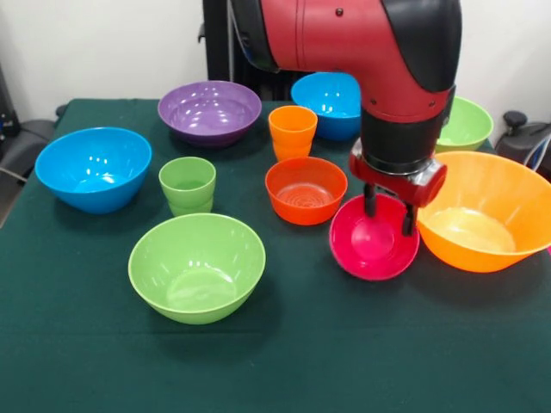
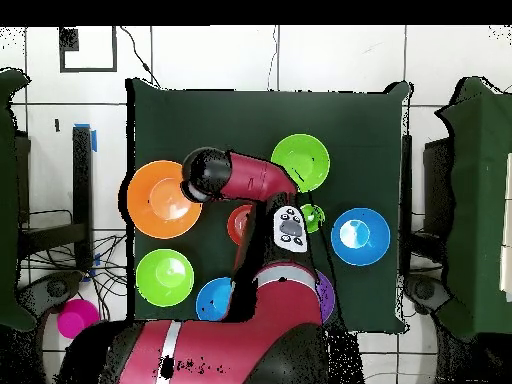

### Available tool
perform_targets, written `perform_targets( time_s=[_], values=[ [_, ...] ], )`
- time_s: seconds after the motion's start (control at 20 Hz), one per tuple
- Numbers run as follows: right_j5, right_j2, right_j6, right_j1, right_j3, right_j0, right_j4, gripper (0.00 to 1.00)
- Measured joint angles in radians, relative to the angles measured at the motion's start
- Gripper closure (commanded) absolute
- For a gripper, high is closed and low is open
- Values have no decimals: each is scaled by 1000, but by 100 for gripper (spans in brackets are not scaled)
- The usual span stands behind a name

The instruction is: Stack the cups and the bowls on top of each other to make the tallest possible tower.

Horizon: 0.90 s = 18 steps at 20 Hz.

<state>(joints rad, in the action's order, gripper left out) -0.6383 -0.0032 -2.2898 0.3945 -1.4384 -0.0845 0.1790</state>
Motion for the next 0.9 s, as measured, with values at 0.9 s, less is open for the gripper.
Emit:
perform_targets(
  time_s=[0.9],
  values=[
    [0,-47,-31,9,-57,40,54,0]
  ],
)
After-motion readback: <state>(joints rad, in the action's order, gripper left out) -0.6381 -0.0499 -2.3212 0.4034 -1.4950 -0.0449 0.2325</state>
